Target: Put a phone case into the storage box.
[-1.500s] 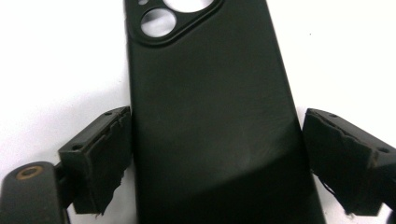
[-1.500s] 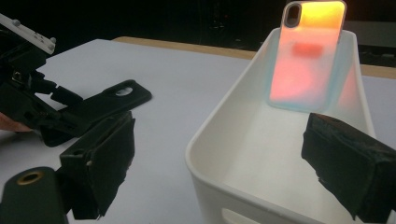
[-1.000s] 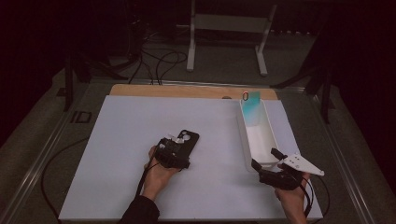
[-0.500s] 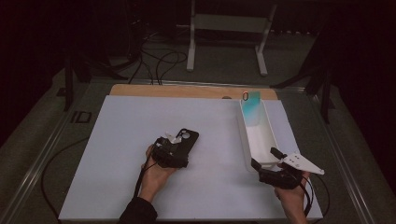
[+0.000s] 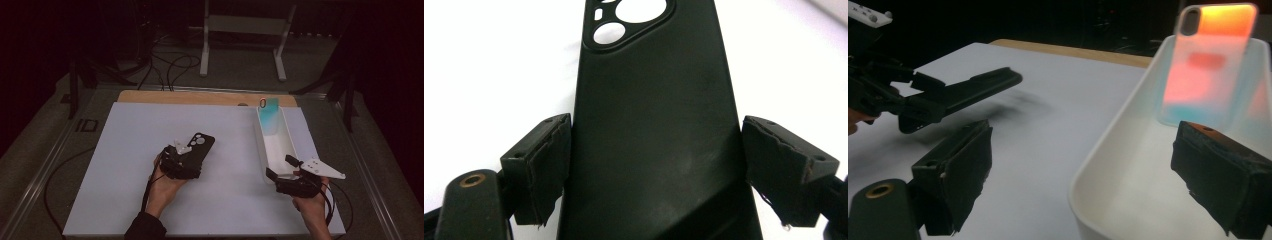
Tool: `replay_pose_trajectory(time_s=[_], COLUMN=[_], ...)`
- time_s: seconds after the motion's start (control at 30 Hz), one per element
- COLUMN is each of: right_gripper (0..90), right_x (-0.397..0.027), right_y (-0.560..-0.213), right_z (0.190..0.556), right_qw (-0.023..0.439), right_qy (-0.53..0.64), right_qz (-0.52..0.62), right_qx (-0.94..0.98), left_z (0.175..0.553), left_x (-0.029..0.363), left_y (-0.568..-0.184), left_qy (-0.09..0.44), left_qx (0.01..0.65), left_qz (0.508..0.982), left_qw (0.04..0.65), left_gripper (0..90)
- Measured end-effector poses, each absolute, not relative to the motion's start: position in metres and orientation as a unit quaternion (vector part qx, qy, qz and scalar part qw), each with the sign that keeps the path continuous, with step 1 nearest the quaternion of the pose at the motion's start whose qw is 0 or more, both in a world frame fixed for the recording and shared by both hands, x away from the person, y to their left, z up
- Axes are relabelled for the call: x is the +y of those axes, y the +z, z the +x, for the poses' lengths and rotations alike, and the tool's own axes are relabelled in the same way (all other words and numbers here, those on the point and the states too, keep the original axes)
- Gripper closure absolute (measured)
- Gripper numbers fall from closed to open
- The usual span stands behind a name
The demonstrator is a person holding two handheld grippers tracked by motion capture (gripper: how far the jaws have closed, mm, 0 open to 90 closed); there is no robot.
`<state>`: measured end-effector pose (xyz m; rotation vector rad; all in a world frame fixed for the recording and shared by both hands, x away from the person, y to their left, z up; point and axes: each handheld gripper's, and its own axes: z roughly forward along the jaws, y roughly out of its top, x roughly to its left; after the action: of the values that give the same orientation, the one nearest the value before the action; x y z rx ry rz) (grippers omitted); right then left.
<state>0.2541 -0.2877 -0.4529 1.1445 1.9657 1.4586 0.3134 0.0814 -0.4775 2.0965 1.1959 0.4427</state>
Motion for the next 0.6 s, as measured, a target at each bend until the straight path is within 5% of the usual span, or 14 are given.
replay_pose_trajectory(time_s=[0.6], right_gripper=[9.1], right_x=[-0.268], right_y=[-0.427], right_z=[0.281], right_qw=[0.158], right_qy=[0.541], right_qz=[0.395], right_qx=[0.725], left_z=[0.297], left_x=[0.059], left_y=[-0.435], left_qy=[0.183], left_qx=[0.39], left_qz=[0.81], left_qw=[0.398], left_gripper=[15.9])
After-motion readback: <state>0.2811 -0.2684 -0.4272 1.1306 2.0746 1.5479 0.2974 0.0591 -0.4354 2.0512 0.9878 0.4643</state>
